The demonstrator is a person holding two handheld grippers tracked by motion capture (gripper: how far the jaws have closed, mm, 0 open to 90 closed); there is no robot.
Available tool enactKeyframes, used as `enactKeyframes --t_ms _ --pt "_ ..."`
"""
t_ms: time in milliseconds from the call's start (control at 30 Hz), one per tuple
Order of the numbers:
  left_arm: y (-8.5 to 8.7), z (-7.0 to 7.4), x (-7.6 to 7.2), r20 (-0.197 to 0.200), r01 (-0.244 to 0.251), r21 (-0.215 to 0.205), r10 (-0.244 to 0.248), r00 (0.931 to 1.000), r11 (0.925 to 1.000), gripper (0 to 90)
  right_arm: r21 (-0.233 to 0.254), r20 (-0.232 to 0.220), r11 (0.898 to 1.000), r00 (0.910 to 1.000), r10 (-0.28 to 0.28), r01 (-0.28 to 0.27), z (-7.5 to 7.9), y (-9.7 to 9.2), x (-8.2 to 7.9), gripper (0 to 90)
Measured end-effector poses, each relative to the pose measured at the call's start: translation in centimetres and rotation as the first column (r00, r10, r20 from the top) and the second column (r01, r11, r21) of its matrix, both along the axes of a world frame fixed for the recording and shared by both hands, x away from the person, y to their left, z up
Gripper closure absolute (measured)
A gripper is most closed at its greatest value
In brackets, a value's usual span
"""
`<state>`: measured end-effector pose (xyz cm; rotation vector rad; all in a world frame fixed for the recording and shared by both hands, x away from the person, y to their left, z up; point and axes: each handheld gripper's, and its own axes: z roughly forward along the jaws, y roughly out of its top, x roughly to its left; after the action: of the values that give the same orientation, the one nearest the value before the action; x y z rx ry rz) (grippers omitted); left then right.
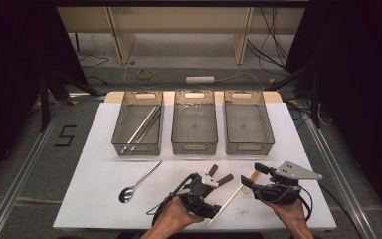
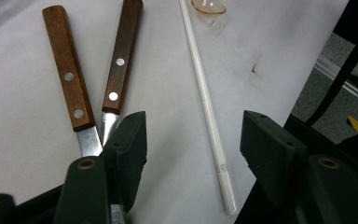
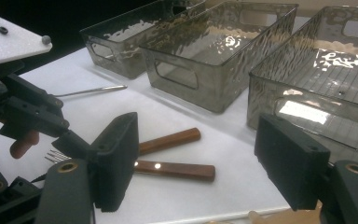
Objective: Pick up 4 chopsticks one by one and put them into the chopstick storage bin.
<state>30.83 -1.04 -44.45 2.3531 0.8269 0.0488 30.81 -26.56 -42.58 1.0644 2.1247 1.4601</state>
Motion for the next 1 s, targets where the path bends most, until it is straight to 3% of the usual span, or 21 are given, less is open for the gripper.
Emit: enactKeyframes --t_ms 433,833,1000 --pt "-1.2 -1.6 -0.9 -0.010 0.042 0.045 -0.042 0.9991 0.9981 51.6 0.013 -0.006 1.000 1.0000 -0.003 0.003 0.0 -0.2 0.0 31.6" --pt "-2.0 -2.4 -1.6 0.016 0.057 0.078 -0.058 0.9982 0.9954 58.4 0.005 0.000 1.000 1.0000 -0.006 0.006 0.0 -0.1 0.0 31.5" --pt "-2.3 -2.7 -2.0 0.045 0.083 0.118 -0.089 0.9950 0.9896 64.1 0.004 0.001 1.000 1.0000 -0.003 0.003 0.0 -0.1 0.0 31.5"
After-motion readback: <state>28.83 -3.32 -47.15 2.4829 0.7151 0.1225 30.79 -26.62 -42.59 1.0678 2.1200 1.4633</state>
